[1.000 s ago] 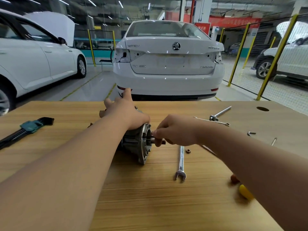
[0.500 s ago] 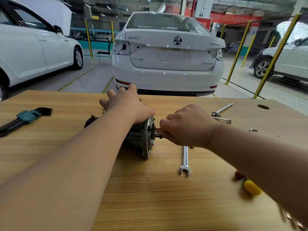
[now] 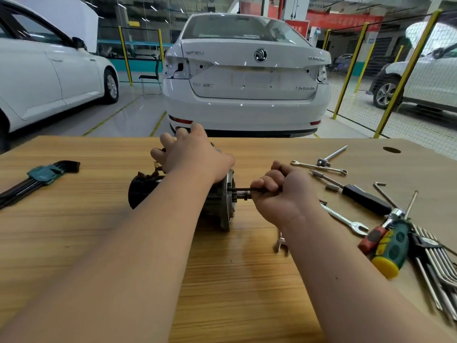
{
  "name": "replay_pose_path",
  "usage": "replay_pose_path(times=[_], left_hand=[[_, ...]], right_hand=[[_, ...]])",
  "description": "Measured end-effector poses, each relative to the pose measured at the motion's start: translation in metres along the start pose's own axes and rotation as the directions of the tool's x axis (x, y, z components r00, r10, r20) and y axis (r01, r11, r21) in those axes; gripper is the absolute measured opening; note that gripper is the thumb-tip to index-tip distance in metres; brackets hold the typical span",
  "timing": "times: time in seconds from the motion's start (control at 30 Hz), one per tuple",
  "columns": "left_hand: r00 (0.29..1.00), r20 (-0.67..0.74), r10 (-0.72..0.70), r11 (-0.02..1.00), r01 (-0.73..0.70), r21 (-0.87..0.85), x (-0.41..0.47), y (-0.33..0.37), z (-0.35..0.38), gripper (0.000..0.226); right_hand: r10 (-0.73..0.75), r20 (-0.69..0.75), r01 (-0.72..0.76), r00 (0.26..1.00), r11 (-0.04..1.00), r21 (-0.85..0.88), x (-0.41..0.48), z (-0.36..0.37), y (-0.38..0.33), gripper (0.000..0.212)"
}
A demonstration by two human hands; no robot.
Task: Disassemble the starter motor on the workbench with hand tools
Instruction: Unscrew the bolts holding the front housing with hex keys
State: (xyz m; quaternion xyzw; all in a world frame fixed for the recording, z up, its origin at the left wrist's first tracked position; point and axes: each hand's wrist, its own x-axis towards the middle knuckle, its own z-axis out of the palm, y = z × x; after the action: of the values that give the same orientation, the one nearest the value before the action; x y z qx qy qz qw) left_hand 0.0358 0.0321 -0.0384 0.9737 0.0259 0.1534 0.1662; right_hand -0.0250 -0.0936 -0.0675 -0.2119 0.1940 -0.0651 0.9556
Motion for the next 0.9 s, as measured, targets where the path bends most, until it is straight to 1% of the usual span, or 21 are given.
replay_pose_path(times=[0.1, 0.2, 0.27, 0.33, 0.4, 0.47, 0.53, 0.57, 0.6, 0.63, 0.67, 0.7, 0.73, 0.77, 0.8, 0.83, 0.87, 0.9], left_hand=[[1.0, -0.009, -0.005, 1.0, 0.005, -0.009, 0.001, 0.0, 0.002, 0.075], [1.0, -0.02, -0.004, 1.0, 0.004, -0.006, 0.002, 0.0, 0.003, 0.071], [1.0, -0.018, -0.004, 1.0, 0.004, -0.009, 0.002, 0.0, 0.003, 0.069], [1.0, -0.016, -0.008, 1.0, 0.008, -0.012, 0.002, 0.001, 0.003, 0.069], [1.0, -0.017, -0.009, 1.0, 0.009, -0.01, 0.001, 0.001, 0.002, 0.069], [1.0, -0.018, -0.006, 1.0, 0.006, -0.012, 0.0, 0.001, 0.001, 0.07], [1.0, -0.012, -0.005, 1.0, 0.005, -0.015, -0.001, 0.001, 0.0, 0.072], [1.0, -0.008, -0.005, 1.0, 0.005, -0.015, -0.001, 0.001, 0.0, 0.073], [1.0, -0.004, -0.004, 1.0, 0.004, -0.016, -0.001, 0.001, 0.0, 0.074], [1.0, -0.002, -0.003, 1.0, 0.003, -0.017, -0.001, 0.001, 0.0, 0.074], [1.0, -0.002, -0.004, 1.0, 0.004, -0.018, -0.001, 0.001, 0.0, 0.075], [1.0, -0.002, -0.006, 1.0, 0.006, -0.019, -0.001, 0.001, 0.0, 0.075], [1.0, -0.002, -0.008, 1.0, 0.008, -0.021, -0.001, 0.001, -0.001, 0.076], [1.0, -0.003, -0.011, 1.0, 0.011, -0.022, -0.001, 0.001, -0.001, 0.075], [1.0, -0.006, -0.013, 1.0, 0.013, -0.024, -0.001, 0.001, -0.001, 0.075], [1.0, -0.011, -0.015, 1.0, 0.014, -0.024, -0.001, 0.001, -0.001, 0.074], [1.0, -0.016, -0.016, 1.0, 0.016, -0.023, -0.001, 0.001, -0.001, 0.073], [1.0, -0.017, -0.016, 1.0, 0.016, -0.022, -0.001, 0.0, -0.001, 0.073]], right_hand=[[-0.093, 0.055, 0.098, 0.994, 0.99, -0.098, 0.0, 0.003, 0.003, 0.034], [-0.185, 0.161, 0.218, 0.969, 0.951, -0.22, 0.001, 0.007, 0.004, 0.04], [-0.224, 0.251, 0.295, 0.942, 0.908, -0.296, 0.002, 0.009, 0.003, 0.041], [-0.255, 0.373, 0.396, 0.892, 0.84, -0.372, 0.002, 0.01, 0.001, 0.042], [-0.284, 0.514, 0.532, 0.809, 0.725, -0.437, 0.0, 0.009, -0.002, 0.041], [-0.311, 0.633, 0.675, 0.709, 0.557, -0.484, -0.003, 0.005, -0.004, 0.039], [-0.345, 0.694, 0.771, 0.631, 0.373, -0.516, -0.007, -0.001, -0.005, 0.034], [-0.361, 0.71, 0.796, 0.605, 0.267, -0.543, -0.008, -0.003, -0.006, 0.031], [-0.365, 0.717, 0.799, 0.594, 0.163, -0.579, -0.01, -0.005, -0.008, 0.027], [-0.349, 0.705, 0.773, 0.618, 0.109, -0.624, -0.011, -0.006, -0.011, 0.022], [-0.312, 0.654, 0.713, 0.689, 0.128, -0.69, -0.01, -0.008, -0.014, 0.018], [-0.238, 0.551, 0.597, 0.8, 0.225, -0.77, -0.01, -0.009, -0.019, 0.013], [-0.108, 0.414, 0.423, 0.904, 0.373, -0.826, -0.009, -0.009, -0.024, 0.011], [0.063, 0.293, 0.219, 0.954, 0.523, -0.824, -0.008, -0.009, -0.03, 0.011], [0.229, 0.225, 0.036, 0.947, 0.622, -0.782, -0.008, -0.009, -0.036, 0.013], [0.347, 0.208, -0.081, 0.915, 0.661, -0.746, -0.007, -0.01, -0.042, 0.015], [0.415, 0.213, -0.124, 0.885, 0.649, -0.751, -0.005, -0.011, -0.046, 0.017], [0.447, 0.223, -0.101, 0.866, 0.594, -0.798, -0.002, -0.011, -0.051, 0.019]])
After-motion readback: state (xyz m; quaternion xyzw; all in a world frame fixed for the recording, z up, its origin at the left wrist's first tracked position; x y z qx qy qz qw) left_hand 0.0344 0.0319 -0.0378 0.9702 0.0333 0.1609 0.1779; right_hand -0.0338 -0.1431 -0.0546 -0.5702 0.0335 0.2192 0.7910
